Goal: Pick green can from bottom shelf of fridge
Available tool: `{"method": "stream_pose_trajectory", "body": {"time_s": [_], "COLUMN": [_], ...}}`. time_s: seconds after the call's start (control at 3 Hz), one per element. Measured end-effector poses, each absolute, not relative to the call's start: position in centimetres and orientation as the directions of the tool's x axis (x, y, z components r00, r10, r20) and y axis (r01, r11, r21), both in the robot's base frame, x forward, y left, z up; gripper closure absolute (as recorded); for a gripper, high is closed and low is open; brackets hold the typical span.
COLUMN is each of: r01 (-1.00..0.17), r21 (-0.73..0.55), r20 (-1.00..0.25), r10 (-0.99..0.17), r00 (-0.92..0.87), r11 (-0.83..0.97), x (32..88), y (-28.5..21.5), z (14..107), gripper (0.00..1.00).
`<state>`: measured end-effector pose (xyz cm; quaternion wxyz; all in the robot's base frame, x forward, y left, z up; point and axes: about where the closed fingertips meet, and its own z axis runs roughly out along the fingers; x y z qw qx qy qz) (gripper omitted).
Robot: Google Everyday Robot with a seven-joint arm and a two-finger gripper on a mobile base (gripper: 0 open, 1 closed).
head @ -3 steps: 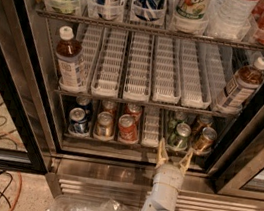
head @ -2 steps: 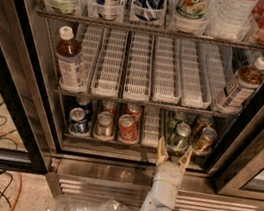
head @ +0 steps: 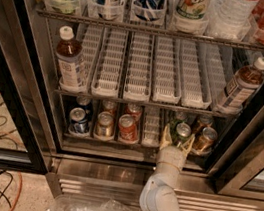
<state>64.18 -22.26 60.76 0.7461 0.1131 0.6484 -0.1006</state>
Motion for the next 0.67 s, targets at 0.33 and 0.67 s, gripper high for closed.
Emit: {"method": "stream_pose_trajectory", "body": {"time_s": [0.33, 0.67], "r01": [0.302, 0.302], "r21": [0.038, 0.038], "r20": [-0.990, -0.990], "r10": [-0.005, -0.005], "r00": [0.138, 0.138], "r11": [0.952, 0.952], "x": [64.92, 64.93], "y": [-22.36, -22.36], "z": [60.84, 60.84], "gripper": [0.30, 0.48]}}
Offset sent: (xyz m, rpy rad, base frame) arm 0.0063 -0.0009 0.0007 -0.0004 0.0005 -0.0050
